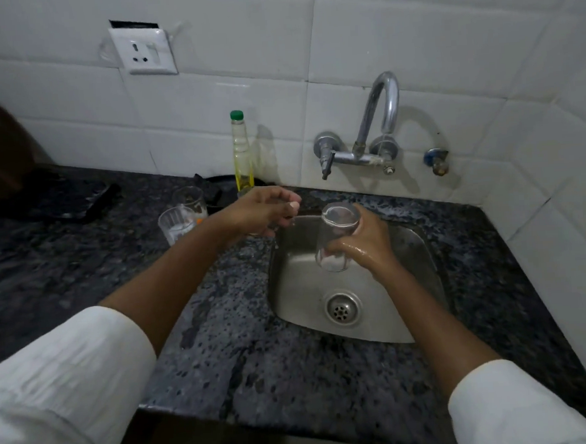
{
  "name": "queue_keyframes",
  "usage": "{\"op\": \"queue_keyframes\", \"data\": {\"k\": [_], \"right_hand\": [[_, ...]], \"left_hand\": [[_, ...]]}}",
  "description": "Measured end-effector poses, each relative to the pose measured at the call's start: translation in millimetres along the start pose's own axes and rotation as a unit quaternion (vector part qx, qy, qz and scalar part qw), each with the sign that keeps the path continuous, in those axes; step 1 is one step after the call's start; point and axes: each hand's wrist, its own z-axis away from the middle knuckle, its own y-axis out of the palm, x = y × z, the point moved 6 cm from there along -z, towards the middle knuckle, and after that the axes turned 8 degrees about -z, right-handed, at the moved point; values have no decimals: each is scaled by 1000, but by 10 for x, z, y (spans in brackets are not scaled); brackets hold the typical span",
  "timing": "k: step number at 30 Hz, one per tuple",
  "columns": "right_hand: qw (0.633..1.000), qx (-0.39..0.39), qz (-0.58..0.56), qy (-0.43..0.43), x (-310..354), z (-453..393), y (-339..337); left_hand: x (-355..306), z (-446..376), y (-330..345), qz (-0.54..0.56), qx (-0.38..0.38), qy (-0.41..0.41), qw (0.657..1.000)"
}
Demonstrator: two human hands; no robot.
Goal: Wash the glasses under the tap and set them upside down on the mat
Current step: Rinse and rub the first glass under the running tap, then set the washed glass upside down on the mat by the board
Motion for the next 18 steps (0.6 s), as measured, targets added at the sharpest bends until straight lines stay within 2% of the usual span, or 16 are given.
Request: {"op": "queue_keyframes", "data": {"k": [5, 9, 14, 18], "right_hand": [[999, 44, -4, -27, 422, -76, 191], [994, 81, -18, -67, 876, -189, 589], [984, 136, -34, -106, 1542, -376, 1361], [974, 188, -24, -122, 2036, -527, 2238]], "left_hand": [[88, 259, -415, 52, -39, 18, 998], [191, 483, -917, 68, -78, 24, 994], [634, 787, -1624, 91, -132, 6, 987], [1176, 1079, -2315, 94, -193, -31, 976]]}}
